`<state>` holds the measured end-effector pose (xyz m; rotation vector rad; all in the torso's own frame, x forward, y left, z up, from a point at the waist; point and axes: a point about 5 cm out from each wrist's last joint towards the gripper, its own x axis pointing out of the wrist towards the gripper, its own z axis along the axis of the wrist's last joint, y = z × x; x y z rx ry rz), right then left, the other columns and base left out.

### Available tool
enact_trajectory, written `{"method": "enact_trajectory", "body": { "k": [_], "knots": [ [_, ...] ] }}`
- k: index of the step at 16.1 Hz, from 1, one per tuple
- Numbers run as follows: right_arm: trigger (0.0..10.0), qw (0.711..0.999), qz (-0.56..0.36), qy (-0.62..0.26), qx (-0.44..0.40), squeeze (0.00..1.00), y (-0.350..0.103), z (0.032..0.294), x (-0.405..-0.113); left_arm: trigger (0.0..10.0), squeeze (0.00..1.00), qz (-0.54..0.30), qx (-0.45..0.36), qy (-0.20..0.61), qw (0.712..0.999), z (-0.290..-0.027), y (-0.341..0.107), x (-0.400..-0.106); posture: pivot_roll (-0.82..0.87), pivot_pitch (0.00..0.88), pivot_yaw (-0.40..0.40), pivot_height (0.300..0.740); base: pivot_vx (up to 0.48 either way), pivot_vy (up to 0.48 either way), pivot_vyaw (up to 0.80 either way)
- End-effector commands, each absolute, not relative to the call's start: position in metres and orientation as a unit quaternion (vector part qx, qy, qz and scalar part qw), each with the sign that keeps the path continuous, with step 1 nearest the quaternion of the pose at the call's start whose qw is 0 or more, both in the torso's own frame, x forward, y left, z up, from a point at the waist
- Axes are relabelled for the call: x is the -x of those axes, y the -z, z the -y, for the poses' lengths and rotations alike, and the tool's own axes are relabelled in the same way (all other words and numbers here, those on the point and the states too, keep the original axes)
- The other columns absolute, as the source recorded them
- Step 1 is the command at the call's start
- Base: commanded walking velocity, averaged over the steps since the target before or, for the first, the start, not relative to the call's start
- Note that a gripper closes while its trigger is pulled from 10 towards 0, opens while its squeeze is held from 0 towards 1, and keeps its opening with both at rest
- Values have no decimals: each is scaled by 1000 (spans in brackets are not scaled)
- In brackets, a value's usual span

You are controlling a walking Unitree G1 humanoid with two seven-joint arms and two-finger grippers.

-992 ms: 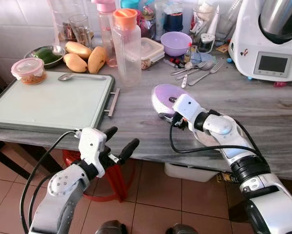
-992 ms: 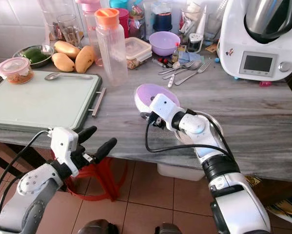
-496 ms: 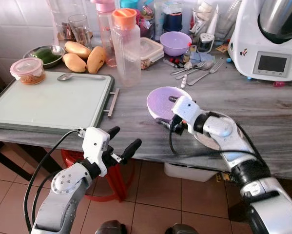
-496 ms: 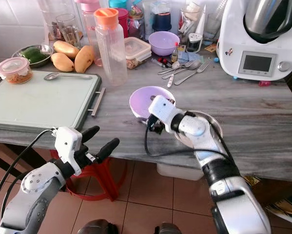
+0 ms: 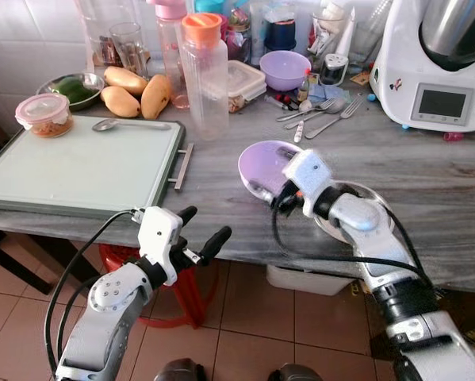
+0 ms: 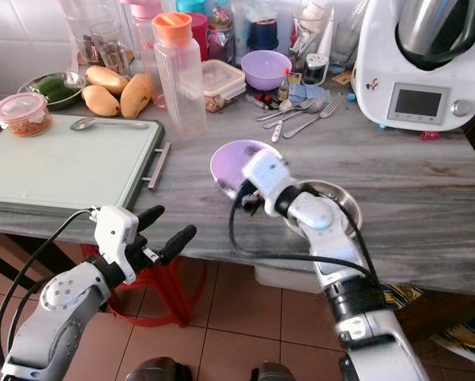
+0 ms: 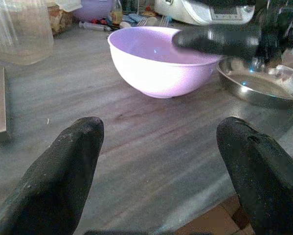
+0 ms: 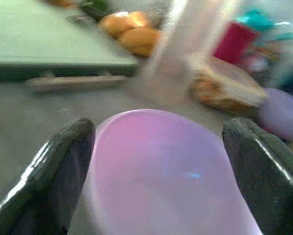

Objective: Setting the table

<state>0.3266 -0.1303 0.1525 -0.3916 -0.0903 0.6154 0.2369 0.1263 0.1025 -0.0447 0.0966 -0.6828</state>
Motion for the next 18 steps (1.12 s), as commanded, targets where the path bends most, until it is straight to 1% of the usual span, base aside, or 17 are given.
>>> {"method": "enact_trajectory", "body": {
  "k": [1,3,4,5,7,8,10,14,16,17,18],
  "knots": [
    [10000,948,79,-252,177,1000,-169,136,-326,10000,0,-47,16,332,942,-127,-102,-239,-10,0,27,740,0,0,0],
    [10000,954,95,-222,180,1000,-174,137,-321,10000,0,-47,16,332,942,-127,-101,-238,-14,0,29,740,0,0,0],
    [10000,961,117,-171,183,1000,-181,142,-316,10000,0,-47,16,334,941,-127,-101,-238,-19,0,29,740,0,0,0],
    [10000,962,121,-160,184,1000,-182,143,-314,10000,0,-47,16,334,941,-127,-100,-238,-19,0,29,740,0,0,0],
    [10000,971,122,-84,190,1000,-185,153,-302,10000,0,-50,18,339,939,-126,-99,-237,-20,0,23,740,0,0,0],
    [10000,978,111,-40,173,1000,-181,158,-292,10000,0,-50,18,338,940,-126,-99,-236,-22,0,20,740,0,0,0],
    [10000,985,85,-10,147,1000,-169,160,-279,10000,0,-52,19,334,941,-126,-98,-237,-22,0,22,740,0,0,0],
    [10000,993,13,60,100,1000,-147,170,-262,10000,0,-52,18,333,941,-127,-97,-236,-21,0,26,740,0,0,0],
    [10000,993,-19,85,80,1000,-139,177,-260,10000,0,-53,17,335,941,-127,-97,-237,-20,0,27,740,0,0,0],
    [10000,993,-44,95,63,839,-133,182,-261,10000,0,-54,17,335,940,-127,-97,-237,-19,0,29,740,0,0,0],
    [10000,992,-47,95,60,839,-132,183,-261,10000,0,-54,17,335,940,-127,-97,-237,-19,0,29,740,0,0,0]
  ]
}}
